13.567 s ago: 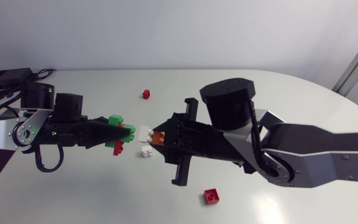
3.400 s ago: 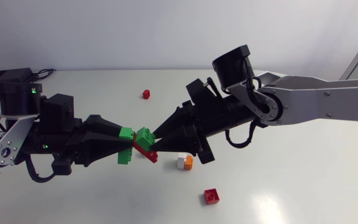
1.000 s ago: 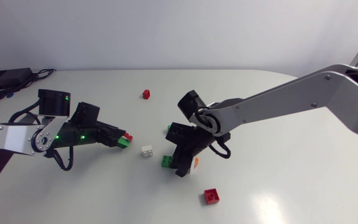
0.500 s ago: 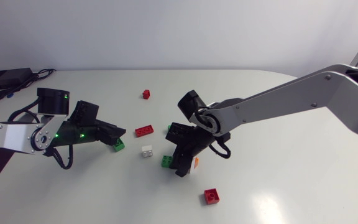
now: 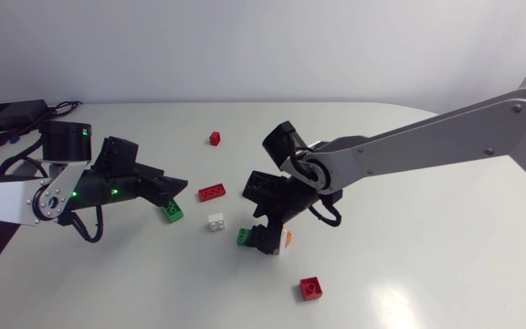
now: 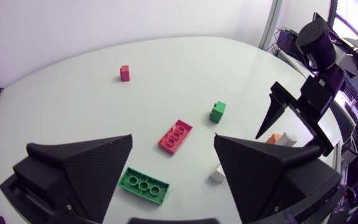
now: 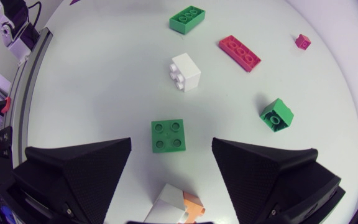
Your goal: Disassemble duplo
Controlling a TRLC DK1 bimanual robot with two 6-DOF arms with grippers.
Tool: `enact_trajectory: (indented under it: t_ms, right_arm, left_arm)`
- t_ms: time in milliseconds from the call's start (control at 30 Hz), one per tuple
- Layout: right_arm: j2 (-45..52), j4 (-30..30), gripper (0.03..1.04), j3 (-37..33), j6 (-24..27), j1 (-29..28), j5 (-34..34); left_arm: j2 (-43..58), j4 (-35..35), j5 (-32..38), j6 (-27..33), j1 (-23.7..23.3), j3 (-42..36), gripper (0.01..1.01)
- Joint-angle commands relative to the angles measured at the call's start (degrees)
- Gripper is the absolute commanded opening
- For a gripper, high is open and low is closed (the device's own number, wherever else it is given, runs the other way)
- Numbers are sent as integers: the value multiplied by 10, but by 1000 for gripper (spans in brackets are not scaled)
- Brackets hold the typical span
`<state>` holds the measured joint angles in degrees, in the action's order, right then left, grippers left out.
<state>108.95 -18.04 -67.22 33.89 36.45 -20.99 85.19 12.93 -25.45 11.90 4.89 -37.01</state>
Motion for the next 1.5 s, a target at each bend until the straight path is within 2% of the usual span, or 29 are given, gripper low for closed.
enact_trajectory:
  t_ms: [0,167,267,367,467,567,933,1033,1167,1267,1467]
  right_arm:
    - [-21,-2,985,18,14,4,-2]
    - [-108,45,992,72,17,11,-15]
    - [-157,45,992,88,13,14,-8]
    - [-182,21,992,82,-10,21,40]
    - [-177,-64,992,54,-30,25,40]
    - [-173,-88,990,55,-42,28,47]
    - [-99,-77,985,39,-65,27,151]
    - [-83,-74,974,36,-66,26,154]
    - [-69,-74,911,32,-66,26,157]
    - [-62,-73,821,31,-66,25,157]
    - [-59,-73,516,31,-63,25,155]
  left_arm:
    - [-11,6,2,-15,-1,11,962]
    - [-13,9,2,-14,2,13,962]
    - [-13,9,2,-14,2,13,962]
    - [-13,10,2,-14,2,13,962]
    - [-13,9,2,-14,3,13,961]
    - [-13,9,2,-12,7,13,957]
    - [-9,10,2,-8,11,14,957]
    - [-9,10,2,-7,11,14,957]
    - [-9,10,2,-8,11,14,957]
    - [-9,10,2,-8,12,14,957]
    - [-9,10,2,-7,14,14,957]
